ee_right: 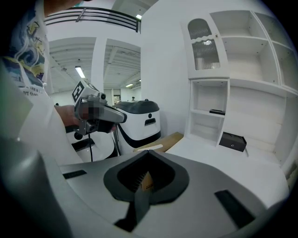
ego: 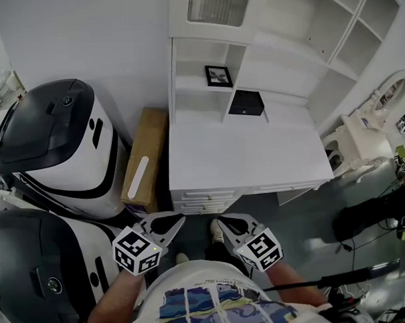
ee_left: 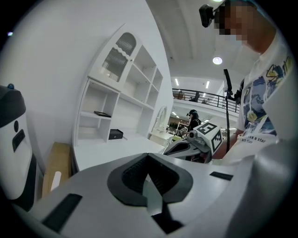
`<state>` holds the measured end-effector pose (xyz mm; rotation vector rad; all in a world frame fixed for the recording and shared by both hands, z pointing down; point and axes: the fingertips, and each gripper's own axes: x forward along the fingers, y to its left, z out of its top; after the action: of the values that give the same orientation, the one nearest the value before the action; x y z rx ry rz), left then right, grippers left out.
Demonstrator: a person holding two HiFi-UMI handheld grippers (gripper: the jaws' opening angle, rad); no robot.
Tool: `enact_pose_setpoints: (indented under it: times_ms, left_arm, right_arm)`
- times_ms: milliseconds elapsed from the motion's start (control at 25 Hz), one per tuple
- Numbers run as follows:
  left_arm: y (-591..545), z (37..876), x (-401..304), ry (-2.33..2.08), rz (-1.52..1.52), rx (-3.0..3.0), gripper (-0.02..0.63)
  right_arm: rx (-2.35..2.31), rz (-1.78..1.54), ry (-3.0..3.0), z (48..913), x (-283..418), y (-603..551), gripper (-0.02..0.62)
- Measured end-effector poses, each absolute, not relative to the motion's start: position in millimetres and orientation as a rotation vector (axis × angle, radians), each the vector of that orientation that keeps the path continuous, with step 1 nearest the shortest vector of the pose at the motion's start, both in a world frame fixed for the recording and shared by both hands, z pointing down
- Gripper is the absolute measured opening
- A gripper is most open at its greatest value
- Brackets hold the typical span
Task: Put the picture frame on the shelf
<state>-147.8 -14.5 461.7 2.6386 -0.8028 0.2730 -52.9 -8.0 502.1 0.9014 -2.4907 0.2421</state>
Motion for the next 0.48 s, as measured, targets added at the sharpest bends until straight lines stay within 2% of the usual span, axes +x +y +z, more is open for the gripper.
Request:
enact_pose_setpoints:
  times_ms: [480]
  left_arm:
    - [-8.5, 467.2, -155.5, -0.816, 0.295, 2.630, 0.013]
  right_arm:
    - [0.865, 0.228, -2.502, 502.4, -65.8, -8.7, 0.025]
